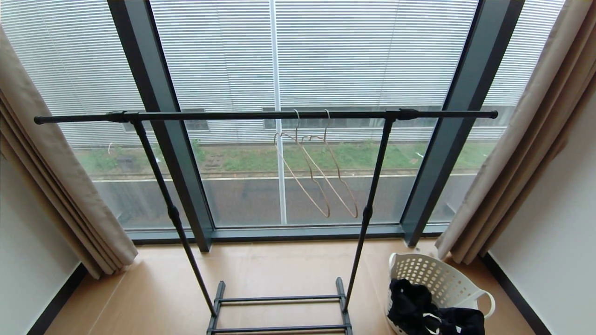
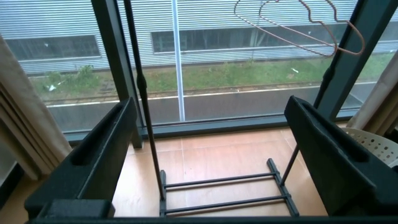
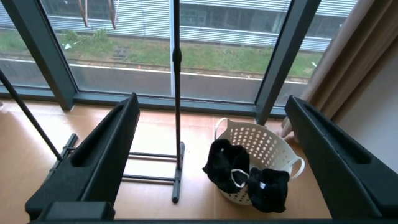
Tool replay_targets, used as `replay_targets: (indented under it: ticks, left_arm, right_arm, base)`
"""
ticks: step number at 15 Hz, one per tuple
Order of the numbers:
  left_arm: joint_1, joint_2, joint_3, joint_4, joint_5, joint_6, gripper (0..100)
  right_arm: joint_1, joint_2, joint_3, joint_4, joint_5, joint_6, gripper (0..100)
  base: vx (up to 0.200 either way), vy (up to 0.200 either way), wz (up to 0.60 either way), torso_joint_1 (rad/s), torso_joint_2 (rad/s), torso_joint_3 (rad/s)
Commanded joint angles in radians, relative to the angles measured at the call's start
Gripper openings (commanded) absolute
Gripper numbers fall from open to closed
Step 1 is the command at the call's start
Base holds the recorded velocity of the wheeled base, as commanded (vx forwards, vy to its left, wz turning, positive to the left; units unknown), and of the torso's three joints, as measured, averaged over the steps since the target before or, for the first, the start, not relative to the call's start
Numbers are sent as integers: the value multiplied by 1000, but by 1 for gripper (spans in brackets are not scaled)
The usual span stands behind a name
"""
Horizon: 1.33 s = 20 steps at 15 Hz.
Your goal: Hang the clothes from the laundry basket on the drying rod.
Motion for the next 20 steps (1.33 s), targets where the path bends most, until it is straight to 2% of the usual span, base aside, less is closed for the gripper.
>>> replay_targets:
  ticks: [1, 14, 20]
  left_arm:
    - [0, 0, 0, -1, 0, -1, 100]
    - [0, 0, 0, 1, -3, -1, 100]
    - [-3, 0, 0, 1, -3, -1, 100]
  right_arm:
    - [0, 1, 0, 0, 0, -1, 100]
    - [0, 1, 0, 0, -2, 3, 100]
    - [0, 1, 0, 0, -2, 3, 100]
  base:
    - [0, 0, 0, -139, 325, 183]
    - [0, 0, 0, -152, 349, 193]
    - [0, 0, 0, -193, 465, 273]
